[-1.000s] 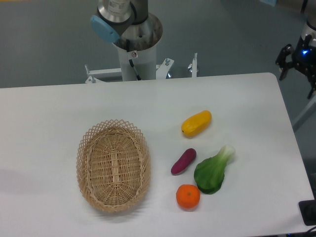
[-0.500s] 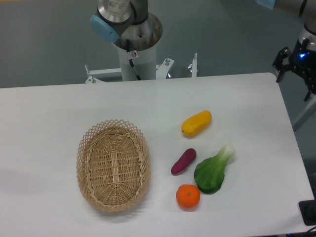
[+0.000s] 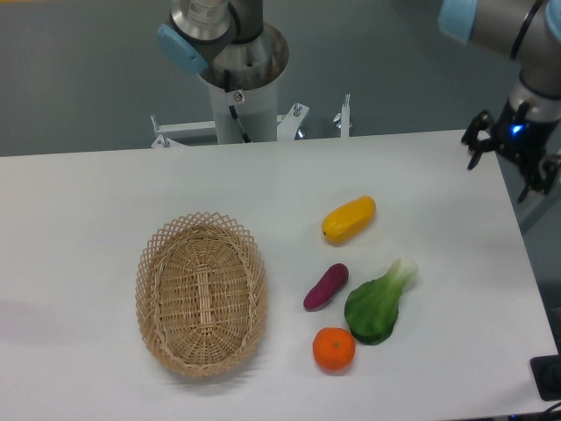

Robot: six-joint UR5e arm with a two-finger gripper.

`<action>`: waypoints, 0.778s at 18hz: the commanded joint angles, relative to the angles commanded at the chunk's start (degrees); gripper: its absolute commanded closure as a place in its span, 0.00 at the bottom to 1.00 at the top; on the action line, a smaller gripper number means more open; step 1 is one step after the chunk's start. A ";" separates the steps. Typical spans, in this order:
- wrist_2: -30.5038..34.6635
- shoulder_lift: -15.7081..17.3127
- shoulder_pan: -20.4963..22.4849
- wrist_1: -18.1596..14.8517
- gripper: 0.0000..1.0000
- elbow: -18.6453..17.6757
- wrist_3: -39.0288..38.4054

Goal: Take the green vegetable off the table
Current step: 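Move the open gripper over the green bok choy's stem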

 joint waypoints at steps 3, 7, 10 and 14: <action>-0.09 -2.20 -2.28 4.04 0.00 -1.67 -4.31; -0.09 -3.70 -3.52 12.29 0.00 -6.85 -5.29; -0.18 -4.05 -4.40 17.23 0.00 -10.28 -5.47; 0.00 -4.75 -5.71 17.50 0.00 -11.87 -5.55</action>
